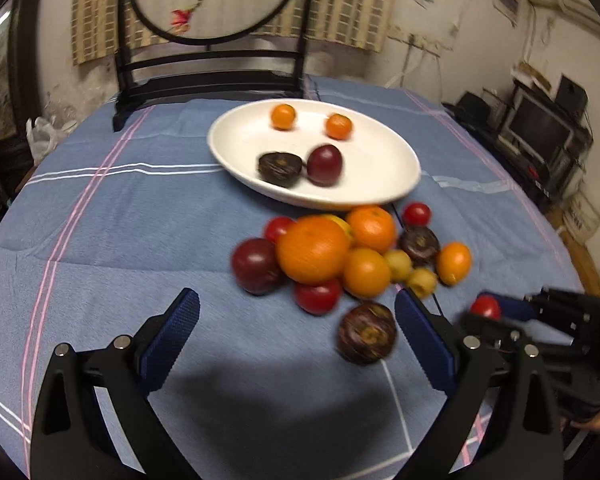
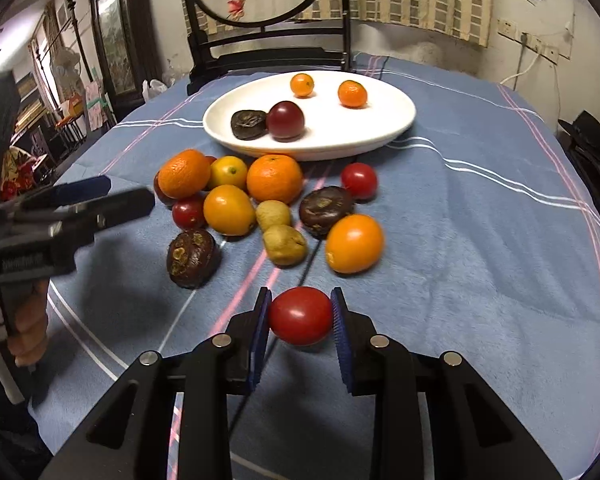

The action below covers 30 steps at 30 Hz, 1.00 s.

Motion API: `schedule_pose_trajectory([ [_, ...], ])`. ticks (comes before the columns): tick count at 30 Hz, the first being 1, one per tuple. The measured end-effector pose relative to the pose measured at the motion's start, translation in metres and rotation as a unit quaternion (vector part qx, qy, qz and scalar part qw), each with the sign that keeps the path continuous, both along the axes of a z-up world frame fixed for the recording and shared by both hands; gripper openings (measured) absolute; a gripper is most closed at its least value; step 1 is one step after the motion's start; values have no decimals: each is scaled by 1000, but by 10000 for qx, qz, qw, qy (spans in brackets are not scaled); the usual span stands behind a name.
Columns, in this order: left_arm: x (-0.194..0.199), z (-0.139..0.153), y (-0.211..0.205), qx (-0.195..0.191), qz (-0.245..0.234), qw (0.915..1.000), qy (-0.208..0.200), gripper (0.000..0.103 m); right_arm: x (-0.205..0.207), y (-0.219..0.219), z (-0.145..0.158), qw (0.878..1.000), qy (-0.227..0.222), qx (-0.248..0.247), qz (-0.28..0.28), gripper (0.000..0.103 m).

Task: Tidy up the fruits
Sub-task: 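Grasp a red cherry tomato with the right tool while the left tool grasps a dark brown dried fruit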

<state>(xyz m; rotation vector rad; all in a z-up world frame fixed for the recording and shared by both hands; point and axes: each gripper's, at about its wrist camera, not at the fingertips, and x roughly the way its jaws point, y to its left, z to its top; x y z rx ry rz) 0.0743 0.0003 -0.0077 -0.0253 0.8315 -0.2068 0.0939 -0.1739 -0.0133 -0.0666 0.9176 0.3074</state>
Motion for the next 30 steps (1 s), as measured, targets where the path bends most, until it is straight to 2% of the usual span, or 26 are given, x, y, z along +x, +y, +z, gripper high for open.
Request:
schedule_pose_trajectory([
  [4, -5, -7, -21, 179, -165, 9996, 107, 94, -5, -9, 0, 10000, -23, 76, 5, 30],
  [6, -7, -9, -30, 246, -251, 9993, 123, 85, -7, -12, 1, 9999, -44, 98, 16, 30],
  [10, -7, -18, -47, 369, -419, 9979, 339, 78, -12, -21, 2, 9998, -90, 181, 11, 30],
  [12, -5, -23, -52, 379, -456, 9972, 463, 65, -12, -23, 2, 9997, -105, 235, 11, 30],
  [13, -2, -27, -54, 384, -460, 9965, 582, 64, -13, -24, 2, 9996, -106, 263, 21, 30],
  [15, 2, -34, -56, 392, -415, 9955, 757, 51, -13, -26, 2, 9994, -111, 315, 34, 30],
  [16, 2, -35, -56, 436, -361, 9959, 710, 50, -13, -26, 2, 9994, -115, 327, 41, 30],
  [17, 2, -36, -57, 502, -344, 9957, 695, 42, -13, -26, 2, 9993, -114, 342, 49, 30],
  [22, 2, -35, -57, 596, -370, 9952, 681, 40, -13, -26, 2, 9993, -102, 358, 35, 30],
  [30, -8, -27, -51, 313, -570, 9951, 738, 40, -14, -24, 3, 9994, -53, 350, 43, 30],
])
